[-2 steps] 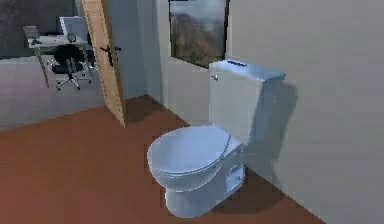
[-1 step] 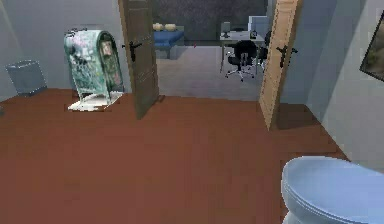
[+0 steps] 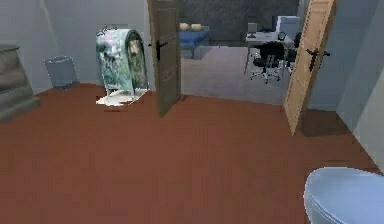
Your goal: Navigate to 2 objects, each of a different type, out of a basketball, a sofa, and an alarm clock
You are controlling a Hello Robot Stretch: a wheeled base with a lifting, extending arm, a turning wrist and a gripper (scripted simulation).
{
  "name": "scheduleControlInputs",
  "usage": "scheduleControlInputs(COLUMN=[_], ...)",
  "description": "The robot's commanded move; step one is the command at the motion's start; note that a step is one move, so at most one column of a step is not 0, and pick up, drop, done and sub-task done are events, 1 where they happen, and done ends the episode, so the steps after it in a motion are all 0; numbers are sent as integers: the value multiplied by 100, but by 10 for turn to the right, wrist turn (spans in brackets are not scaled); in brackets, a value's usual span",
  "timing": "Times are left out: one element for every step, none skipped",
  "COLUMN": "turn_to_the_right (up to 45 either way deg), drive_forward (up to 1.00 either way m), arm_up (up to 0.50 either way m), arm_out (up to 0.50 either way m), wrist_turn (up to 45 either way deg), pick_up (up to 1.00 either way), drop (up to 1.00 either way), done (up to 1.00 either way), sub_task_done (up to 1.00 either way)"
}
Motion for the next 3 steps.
scheduleControlInputs(turn_to_the_right=[0, 150, 0], drive_forward=[60, 0, 80], arm_up=[0, 0, 0], arm_out=[0, 0, 0], wrist_turn=[0, 0, 0], pick_up=[0, 0, 0], drop=[0, 0, 0], done=[0, 0, 0], sub_task_done=[0, 0, 0])
